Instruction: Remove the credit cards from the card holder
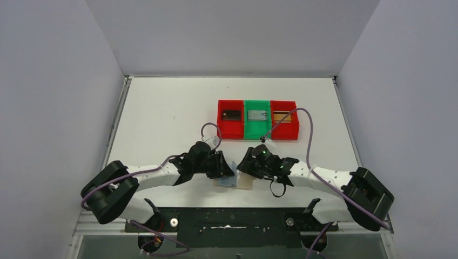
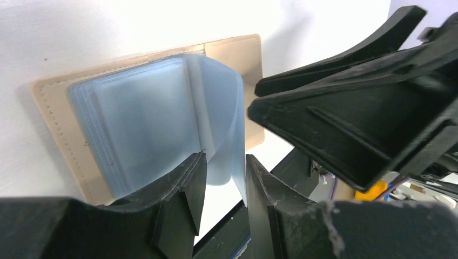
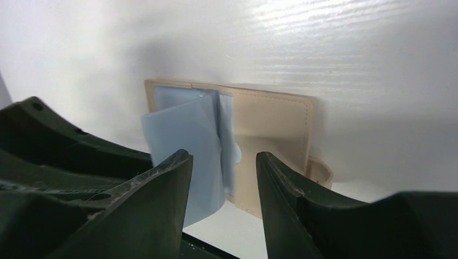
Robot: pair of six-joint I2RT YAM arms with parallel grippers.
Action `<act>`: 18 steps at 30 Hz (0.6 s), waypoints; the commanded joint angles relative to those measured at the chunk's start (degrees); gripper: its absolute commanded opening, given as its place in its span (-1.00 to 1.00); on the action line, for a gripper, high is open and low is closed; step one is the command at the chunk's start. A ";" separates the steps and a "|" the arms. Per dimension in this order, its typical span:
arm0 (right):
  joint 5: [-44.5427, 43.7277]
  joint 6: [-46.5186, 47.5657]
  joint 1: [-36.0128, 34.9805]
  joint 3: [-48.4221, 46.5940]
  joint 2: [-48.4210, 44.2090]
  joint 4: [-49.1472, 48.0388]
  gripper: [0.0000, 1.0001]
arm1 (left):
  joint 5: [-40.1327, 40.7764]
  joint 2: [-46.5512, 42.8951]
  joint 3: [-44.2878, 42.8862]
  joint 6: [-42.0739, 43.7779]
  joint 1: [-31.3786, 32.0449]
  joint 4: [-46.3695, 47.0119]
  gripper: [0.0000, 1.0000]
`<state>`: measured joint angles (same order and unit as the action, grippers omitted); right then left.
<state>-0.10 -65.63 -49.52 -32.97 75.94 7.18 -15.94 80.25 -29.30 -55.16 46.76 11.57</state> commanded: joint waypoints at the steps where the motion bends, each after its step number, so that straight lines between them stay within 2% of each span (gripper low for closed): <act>1: -5.36 -2.63 0.98 1.51 -7.88 -1.19 -0.02 | -2.80 0.88 -2.93 -0.39 -0.10 6.71 -0.37; 4: -8.75 -4.46 1.11 2.99 -12.21 0.78 0.04 | -5.08 2.86 -3.72 -0.27 0.12 8.59 -0.35; 9: -17.88 -9.35 1.09 4.59 -20.55 9.39 0.33 | -8.42 8.97 -7.87 1.16 1.70 8.82 -0.32; 12: -22.72 -10.91 1.16 7.02 -26.63 11.62 0.42 | -7.75 11.61 -9.99 1.45 3.62 8.55 -0.31; 18: -26.65 -8.93 1.31 12.64 -39.71 8.89 0.56 | -5.00 11.57 -10.62 1.08 5.87 7.79 -0.29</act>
<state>-19.92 -75.31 -48.66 -22.52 42.52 18.13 -21.82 93.45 -38.11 -54.89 51.59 16.73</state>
